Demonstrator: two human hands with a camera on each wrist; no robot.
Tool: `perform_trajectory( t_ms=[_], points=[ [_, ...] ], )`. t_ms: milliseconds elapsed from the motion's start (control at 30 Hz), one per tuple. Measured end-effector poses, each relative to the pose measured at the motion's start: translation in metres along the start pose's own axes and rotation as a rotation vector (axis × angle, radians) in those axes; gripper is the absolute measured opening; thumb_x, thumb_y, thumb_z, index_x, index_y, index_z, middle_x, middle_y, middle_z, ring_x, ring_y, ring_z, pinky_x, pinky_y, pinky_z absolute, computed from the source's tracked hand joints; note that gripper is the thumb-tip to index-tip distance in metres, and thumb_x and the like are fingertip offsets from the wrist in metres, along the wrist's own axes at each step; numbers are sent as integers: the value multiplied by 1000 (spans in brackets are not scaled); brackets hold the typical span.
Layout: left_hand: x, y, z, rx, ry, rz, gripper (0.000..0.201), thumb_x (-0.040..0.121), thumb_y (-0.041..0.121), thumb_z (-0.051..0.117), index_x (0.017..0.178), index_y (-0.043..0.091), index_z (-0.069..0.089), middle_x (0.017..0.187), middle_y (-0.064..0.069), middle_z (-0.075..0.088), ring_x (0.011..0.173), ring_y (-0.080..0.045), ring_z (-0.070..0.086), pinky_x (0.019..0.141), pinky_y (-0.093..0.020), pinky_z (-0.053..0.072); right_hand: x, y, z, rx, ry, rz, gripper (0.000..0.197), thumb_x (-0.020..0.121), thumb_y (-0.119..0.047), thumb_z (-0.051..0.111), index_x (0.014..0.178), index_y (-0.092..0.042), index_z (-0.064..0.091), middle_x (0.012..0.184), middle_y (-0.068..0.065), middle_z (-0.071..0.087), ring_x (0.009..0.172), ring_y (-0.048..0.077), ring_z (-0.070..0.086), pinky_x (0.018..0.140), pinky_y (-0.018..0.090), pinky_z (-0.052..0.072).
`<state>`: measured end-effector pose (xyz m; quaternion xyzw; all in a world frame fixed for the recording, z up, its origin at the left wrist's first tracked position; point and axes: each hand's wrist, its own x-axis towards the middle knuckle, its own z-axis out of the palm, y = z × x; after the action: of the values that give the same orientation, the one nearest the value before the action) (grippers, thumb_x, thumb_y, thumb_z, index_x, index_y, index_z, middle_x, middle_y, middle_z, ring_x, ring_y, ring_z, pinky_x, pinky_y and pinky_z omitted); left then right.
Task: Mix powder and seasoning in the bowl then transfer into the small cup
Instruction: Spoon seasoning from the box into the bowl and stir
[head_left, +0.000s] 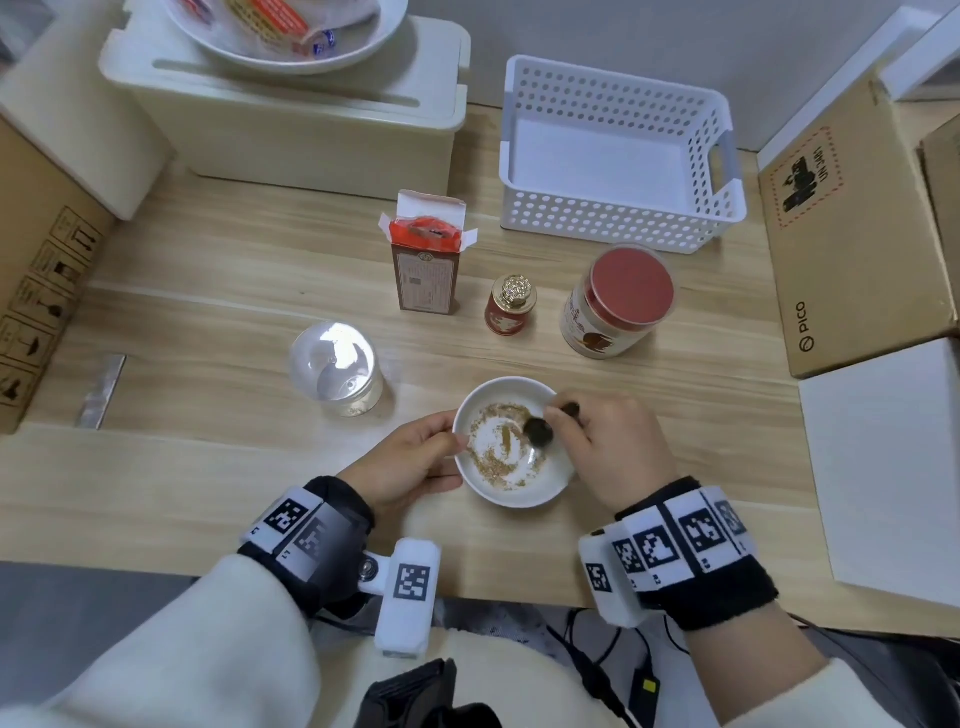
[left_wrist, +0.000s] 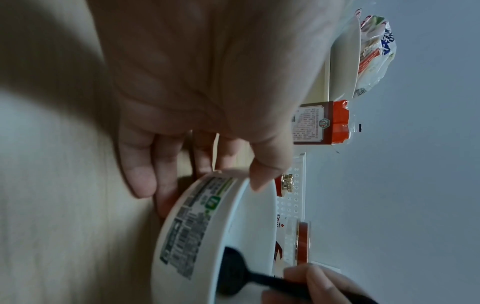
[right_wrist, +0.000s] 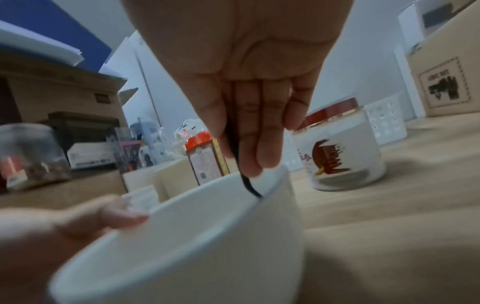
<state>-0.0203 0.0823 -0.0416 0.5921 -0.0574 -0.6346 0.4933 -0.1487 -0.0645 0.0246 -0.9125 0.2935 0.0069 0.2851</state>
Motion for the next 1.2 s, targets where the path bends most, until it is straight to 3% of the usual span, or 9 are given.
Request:
perform_trajectory(
  t_ms=[100,233,367,500,667,900,1000,1067,1200],
  points=[
    [-1,-1,1,1,-2,9,41,77,26,54,118,24,55,108,-3,65,101,-19,61,106,-43,40,-2,-4,3,134,-203,17,17,89,-22,56,85,-18,71,73,1,72,68,15,62,63,21,44],
    [1,-3,0,-13,-1,12,32,90,18,51,122,23,53,105,-2,64,98,-16,60,107,-43,39,-3,-3,4,75,-37,-60,18,90,-20,54,89,-15,72,75,1,72,68,18,61,58,17,31],
    [3,-5,-2,-23,-2,14,28,96,12,42,117,24,55,103,-1,65,98,-16,60,107,-42,39,-4,-3,8,107,-165,-31,17,89,-23,55,88,-19,72,76,1,72,72,16,61,63,23,39],
    [4,-6,-3,-28,-4,11,29,95,13,44,121,22,55,107,-4,65,105,-20,58,106,-41,40,-4,1,7,61,3,-87,23,88,-24,51,87,-16,72,71,1,71,65,16,59,56,14,33],
    [4,-7,-4,-40,-7,19,27,91,18,51,115,27,58,108,-4,66,104,-20,59,108,-43,39,-7,-4,10,88,-88,-106,19,89,-23,53,91,-17,72,79,1,73,74,19,62,67,25,39],
    [2,-7,-3,-27,-9,14,28,95,14,44,114,30,58,107,-3,65,101,-17,59,108,-42,38,-8,-3,8,84,-112,-108,17,89,-24,55,92,-20,72,76,-2,72,67,11,58,62,15,35],
    [2,-7,-2,-29,10,22,27,95,15,44,113,29,59,106,-2,66,101,-17,59,107,-41,40,-8,-1,7,31,39,-94,28,88,-29,47,86,-17,72,68,-1,71,53,8,50,70,25,27],
    [2,-8,-1,-26,18,33,28,96,15,43,116,27,58,103,0,66,98,-15,60,106,-41,40,-9,-5,7,23,-35,-101,27,91,-28,49,82,-17,72,66,-2,70,52,0,39,72,23,25],
    [2,-7,1,-33,22,43,26,96,14,43,112,25,59,99,0,66,95,-14,60,104,-39,40,-7,-13,15,41,-60,-202,27,87,-35,48,82,-22,71,65,-4,70,54,4,49,67,15,27]
  ],
)
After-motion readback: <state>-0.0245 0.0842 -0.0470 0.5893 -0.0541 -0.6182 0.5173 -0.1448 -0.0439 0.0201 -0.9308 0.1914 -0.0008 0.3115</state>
